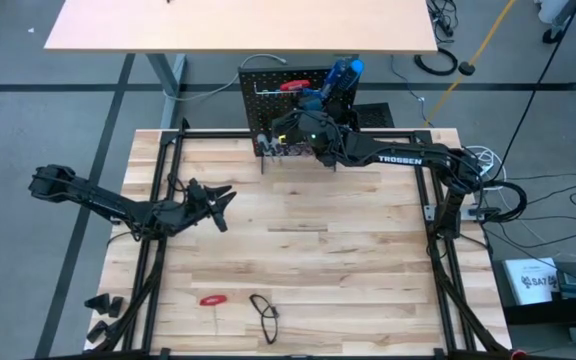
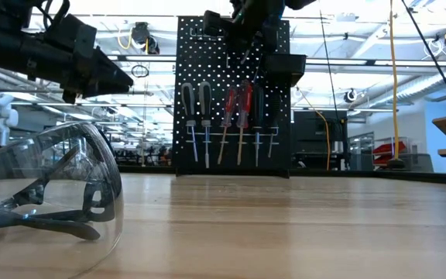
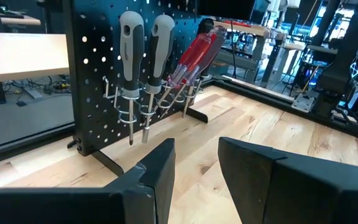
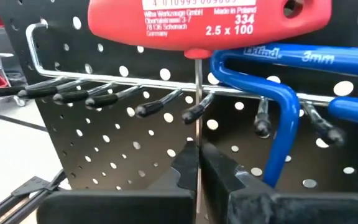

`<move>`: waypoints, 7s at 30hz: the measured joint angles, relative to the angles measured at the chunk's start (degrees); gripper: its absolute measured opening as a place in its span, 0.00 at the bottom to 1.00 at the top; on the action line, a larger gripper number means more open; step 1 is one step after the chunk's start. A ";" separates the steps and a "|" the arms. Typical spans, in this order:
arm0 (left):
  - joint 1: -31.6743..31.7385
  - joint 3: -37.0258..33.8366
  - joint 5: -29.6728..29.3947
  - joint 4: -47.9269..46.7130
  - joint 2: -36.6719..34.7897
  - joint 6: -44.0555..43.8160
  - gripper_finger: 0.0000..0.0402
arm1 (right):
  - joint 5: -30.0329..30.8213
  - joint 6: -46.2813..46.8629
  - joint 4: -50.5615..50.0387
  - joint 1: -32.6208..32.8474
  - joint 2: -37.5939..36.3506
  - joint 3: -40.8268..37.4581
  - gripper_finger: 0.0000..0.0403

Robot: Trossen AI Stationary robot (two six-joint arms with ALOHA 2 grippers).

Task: Hang tools onto peg board
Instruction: Hang the allen wrench on the pegboard

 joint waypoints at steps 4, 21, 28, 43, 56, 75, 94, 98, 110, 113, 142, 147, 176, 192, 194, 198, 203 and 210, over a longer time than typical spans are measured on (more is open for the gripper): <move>0.00 0.00 0.00 0.15 0.00 0.04 0.32 | 0.50 -0.47 0.17 -0.10 0.04 -0.02 0.00; 0.00 0.00 0.00 0.09 -0.01 0.09 0.32 | -0.45 -5.00 -0.66 0.00 0.31 -0.13 0.22; 0.00 0.00 0.00 0.09 -0.01 0.12 0.32 | -0.28 -7.17 -3.06 0.88 0.22 -0.13 0.35; 0.00 0.00 0.01 0.09 -0.01 0.11 0.32 | -0.13 -6.81 -13.14 5.15 0.13 -0.13 0.43; 0.02 0.00 5.55 1.12 -0.02 5.31 0.32 | -1.12 -4.69 -15.44 15.68 0.11 -0.11 0.43; -4.85 11.24 39.22 -8.02 0.07 13.11 0.32 | -13.09 12.92 -26.49 37.76 0.11 -7.90 0.43; -31.65 22.67 34.41 -39.78 14.36 -62.68 0.32 | -15.32 13.91 -20.24 40.05 0.09 -11.02 0.43; -37.30 22.67 33.78 -39.01 21.48 -79.31 0.32 | -16.71 13.00 -19.67 39.95 0.21 -11.00 0.43; -44.05 40.59 29.20 -57.27 37.59 -94.26 0.32 | -22.78 11.30 -21.33 40.63 0.46 -11.02 0.43; -44.84 44.73 30.19 -65.94 41.14 -97.57 0.32 | -22.83 11.30 -21.34 40.65 0.46 -11.02 0.43; -47.52 48.83 28.97 -65.17 48.57 -101.15 0.32 | -22.61 13.73 -20.10 44.29 0.46 -11.02 0.43; -48.83 54.19 28.55 -66.06 53.41 -101.83 0.32 | -20.91 15.35 -20.06 47.02 0.46 -11.02 0.43; -45.66 62.29 32.27 -84.47 60.63 -111.46 0.32 | -20.96 15.21 -21.74 50.21 0.46 -11.02 0.43; -42.69 62.25 30.88 -83.63 61.09 -110.22 0.32 | -20.87 14.34 -22.14 50.18 0.46 -11.02 0.43; -42.85 62.15 30.88 -83.61 61.19 -111.03 0.32 | -20.87 14.34 -22.11 50.21 0.45 -11.02 0.43; -42.88 61.38 31.60 -83.57 62.18 -111.35 0.32 | -20.87 14.39 -22.12 50.21 0.45 -11.02 0.43; -42.91 61.29 31.38 -83.73 62.97 -110.82 0.32 | -21.02 15.23 -22.43 50.21 0.46 -11.02 0.43; -42.91 62.61 31.30 -84.23 63.19 -108.09 0.32 | -21.04 15.39 -22.88 50.21 0.46 -11.02 0.43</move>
